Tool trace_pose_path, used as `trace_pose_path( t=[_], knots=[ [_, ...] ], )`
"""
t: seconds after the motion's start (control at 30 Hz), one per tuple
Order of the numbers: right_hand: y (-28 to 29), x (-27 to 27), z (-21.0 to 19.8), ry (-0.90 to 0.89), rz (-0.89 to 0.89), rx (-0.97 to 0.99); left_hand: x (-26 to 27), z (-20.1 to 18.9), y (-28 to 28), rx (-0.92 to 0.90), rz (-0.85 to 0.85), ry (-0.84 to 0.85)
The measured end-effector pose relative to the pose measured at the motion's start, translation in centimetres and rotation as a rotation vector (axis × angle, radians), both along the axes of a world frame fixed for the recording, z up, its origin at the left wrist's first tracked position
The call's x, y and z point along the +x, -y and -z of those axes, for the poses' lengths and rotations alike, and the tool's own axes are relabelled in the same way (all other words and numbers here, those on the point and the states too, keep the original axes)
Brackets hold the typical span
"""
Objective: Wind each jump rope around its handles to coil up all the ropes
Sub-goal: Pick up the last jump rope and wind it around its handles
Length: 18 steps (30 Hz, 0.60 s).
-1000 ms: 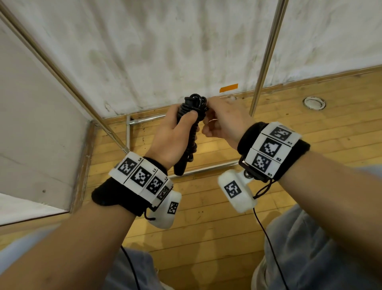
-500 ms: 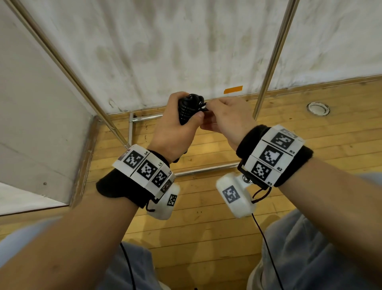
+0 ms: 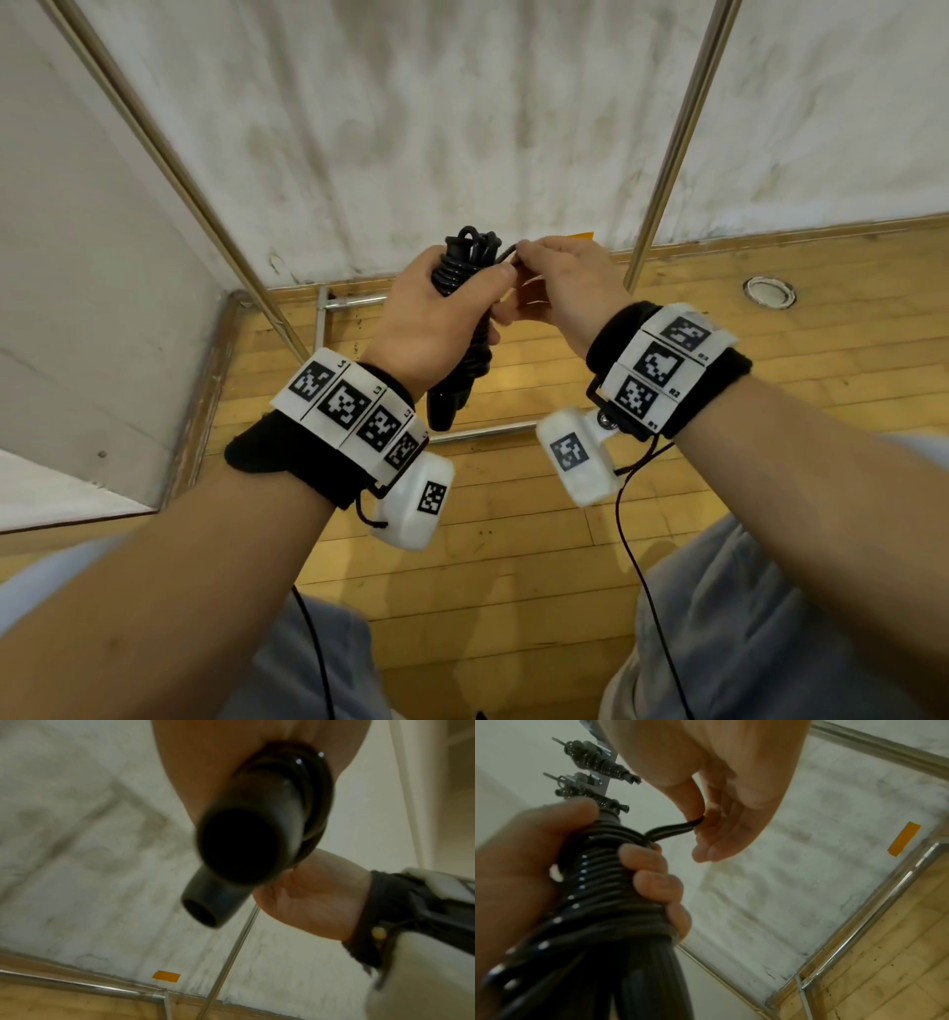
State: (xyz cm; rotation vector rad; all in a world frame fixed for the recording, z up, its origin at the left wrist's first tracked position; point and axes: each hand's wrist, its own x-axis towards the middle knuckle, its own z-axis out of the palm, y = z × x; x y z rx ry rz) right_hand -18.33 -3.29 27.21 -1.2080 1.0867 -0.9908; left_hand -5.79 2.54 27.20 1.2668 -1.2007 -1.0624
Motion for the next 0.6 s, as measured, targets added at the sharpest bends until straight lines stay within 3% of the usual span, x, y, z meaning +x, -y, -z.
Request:
trace_pose_path(
  t=[0.23,0.47,0.6],
  knots=[
    [-0.6,1.0,-0.5,-0.068,0.031,-0.099,0.3,0.2,0.0,0.019,-0.034,-0.020],
    [-0.1,0.0,-1.9,-0.249,0.054,-0.229,-1.1,-0.8,-0.3,0.000,0.054,-0.072],
    [0.0,-0.6,-2.2,-0.221,0.077,-0.215,-1.7,-1.4,-0.8,0.004,0.127,-0.124]
  ],
)
